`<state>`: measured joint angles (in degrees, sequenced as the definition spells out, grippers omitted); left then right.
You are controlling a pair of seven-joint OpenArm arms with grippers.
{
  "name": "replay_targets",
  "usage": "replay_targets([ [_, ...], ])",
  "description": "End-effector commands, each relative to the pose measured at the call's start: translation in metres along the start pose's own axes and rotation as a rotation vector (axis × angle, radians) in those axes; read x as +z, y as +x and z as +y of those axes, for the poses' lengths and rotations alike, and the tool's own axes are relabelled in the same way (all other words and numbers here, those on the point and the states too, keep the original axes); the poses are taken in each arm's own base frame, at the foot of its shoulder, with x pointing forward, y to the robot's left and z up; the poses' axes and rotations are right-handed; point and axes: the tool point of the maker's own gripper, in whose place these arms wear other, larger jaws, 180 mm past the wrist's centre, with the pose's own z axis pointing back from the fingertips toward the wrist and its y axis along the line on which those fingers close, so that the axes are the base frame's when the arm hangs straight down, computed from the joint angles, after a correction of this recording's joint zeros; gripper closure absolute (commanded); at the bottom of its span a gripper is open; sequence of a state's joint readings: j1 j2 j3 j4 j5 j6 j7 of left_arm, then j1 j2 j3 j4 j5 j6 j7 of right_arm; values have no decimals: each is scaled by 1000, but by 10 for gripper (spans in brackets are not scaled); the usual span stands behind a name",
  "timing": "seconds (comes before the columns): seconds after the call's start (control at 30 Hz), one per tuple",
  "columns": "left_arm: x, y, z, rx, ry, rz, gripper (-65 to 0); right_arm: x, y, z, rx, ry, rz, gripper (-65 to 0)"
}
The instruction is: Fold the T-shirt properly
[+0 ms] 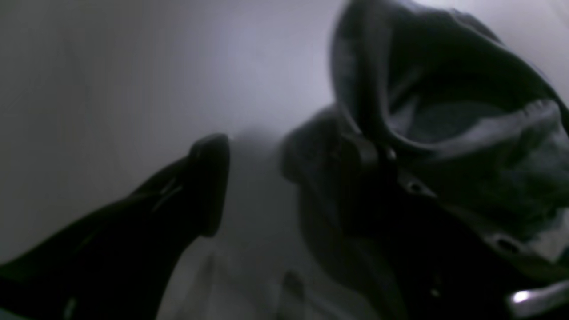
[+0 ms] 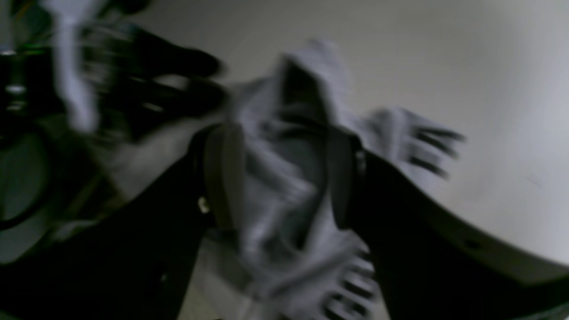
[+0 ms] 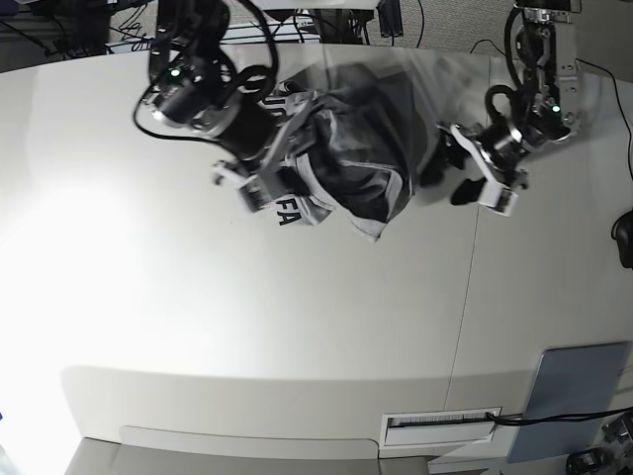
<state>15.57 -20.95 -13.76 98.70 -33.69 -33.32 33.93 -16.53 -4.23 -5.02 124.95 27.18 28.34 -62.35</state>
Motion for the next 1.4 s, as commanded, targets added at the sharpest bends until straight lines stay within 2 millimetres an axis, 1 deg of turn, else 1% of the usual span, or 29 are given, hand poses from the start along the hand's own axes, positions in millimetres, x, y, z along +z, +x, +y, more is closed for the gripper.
replay_targets([
  [0.0,6,17,5,-19,5,-56,-375,7,10,-9,16,-23,-39,-296],
  [0.03,10,19,7,-29,7,-63,-375,13,5,-23,22,-65,-23,-296],
  [0.1,17,24,6,-51,-13,-84,-373,27,-4,-53,29,-167,13,-296],
  [0.17,26,32,-1,-47,-47,-127,-373,44,-13,-85,6,-284,41,-296],
  [0.23,32,42,-11,-34,-74,-170,-373,65,-21,-111,-10,-378,61,-296],
  [0.3,37,51,-25,-44,-108,-193,-373,82,-27,-129,-17,-442,78,-296],
  [0.37,38,58,-41,-77,-147,-186,-373,95,-33,-139,-23,-481,95,-296],
  [0.43,37,63,-62,-118,-197,-179,-373,103,-41,-143,-31,-498,114,-296],
  [0.53,31,65,-96,-161,-285,-172,-373,106,-50,-141,-41,-497,138,-296],
  [0.63,21,51,-124,-199,-361,-121,-373,107,-55,-140,-46,-496,152,-296],
  [0.77,10,27,-154,-274,-428,-35,-373,107,-55,-140,-47,-495,154,-296],
  [0.83,-2,23,-153,-289,-378,-1,-373,107,-55,-140,-47,-495,155,-296],
  [1.0,-21,30,-152,-345,-299,21,-373,107,-57,-140,-49,-495,166,-296],
  [1.1,-27,23,-152,-386,-263,53,-373,108,-60,-139,-53,-495,180,-296],
  [1.2,-26,14,-160,-391,-289,84,-372,108,-61,-139,-54,-495,187,-296],
  [1.27,-26,11,-162,-385,-296,90,-330,108,-61,-139,-54,-495,186,-296],
  [1.33,-27,10,-158,-368,-271,96,-240,108,-60,-139,-53,-495,184,-296],
  [1.37,-28,11,-155,-353,-251,102,-179,108,-60,-139,-53,-495,184,-296],
])
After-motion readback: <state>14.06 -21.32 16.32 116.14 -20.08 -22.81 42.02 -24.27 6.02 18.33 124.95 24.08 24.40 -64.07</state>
